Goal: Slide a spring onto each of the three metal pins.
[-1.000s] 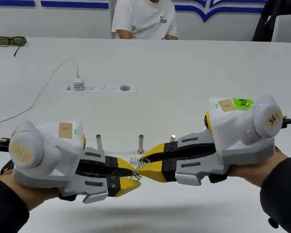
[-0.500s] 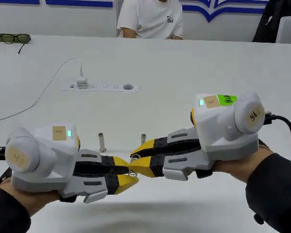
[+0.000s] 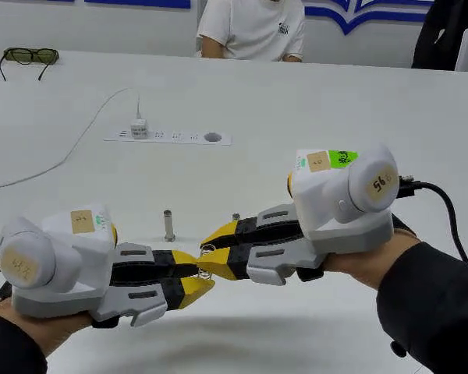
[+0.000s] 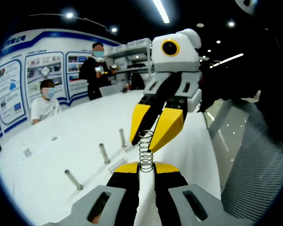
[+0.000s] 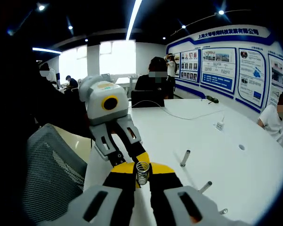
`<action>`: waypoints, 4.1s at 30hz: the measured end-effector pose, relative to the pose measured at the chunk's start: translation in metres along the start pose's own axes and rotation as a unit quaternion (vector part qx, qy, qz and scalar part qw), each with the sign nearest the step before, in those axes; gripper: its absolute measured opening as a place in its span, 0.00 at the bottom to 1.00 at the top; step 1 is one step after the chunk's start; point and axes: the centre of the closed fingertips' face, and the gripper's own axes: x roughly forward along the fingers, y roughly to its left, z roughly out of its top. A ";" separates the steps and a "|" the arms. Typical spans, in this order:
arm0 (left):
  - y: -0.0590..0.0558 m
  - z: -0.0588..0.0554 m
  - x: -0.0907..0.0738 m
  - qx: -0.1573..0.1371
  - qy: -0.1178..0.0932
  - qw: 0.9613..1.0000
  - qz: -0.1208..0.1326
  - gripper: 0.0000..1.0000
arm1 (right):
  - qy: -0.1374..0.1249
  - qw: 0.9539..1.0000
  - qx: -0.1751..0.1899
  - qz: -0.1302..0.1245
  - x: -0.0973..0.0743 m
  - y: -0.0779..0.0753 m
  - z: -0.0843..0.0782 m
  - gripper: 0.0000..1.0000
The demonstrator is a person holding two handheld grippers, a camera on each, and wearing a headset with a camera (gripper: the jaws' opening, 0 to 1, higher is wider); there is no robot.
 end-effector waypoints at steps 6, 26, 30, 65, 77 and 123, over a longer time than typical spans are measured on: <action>0.007 -0.001 -0.003 -0.005 -0.008 1.000 0.021 0.11 | -0.001 1.000 0.001 0.003 0.006 -0.003 0.003 0.12; 0.030 -0.018 -0.031 -0.039 -0.025 0.992 0.113 0.37 | -0.018 1.000 0.003 -0.017 0.015 -0.025 0.020 0.12; 0.035 -0.020 -0.036 -0.044 -0.027 0.990 0.128 0.43 | -0.021 1.000 0.001 -0.023 0.017 -0.031 0.023 0.12; 0.042 -0.029 -0.045 -0.056 -0.024 0.985 0.159 0.62 | -0.014 0.994 0.017 -0.108 0.078 -0.109 0.026 0.12; 0.042 -0.035 -0.049 -0.062 -0.018 0.984 0.163 0.61 | 0.003 0.994 0.035 -0.107 0.089 -0.117 0.011 0.12; 0.045 -0.038 -0.053 -0.066 -0.008 0.983 0.170 0.58 | 0.065 0.990 0.041 -0.117 0.115 -0.114 -0.043 0.12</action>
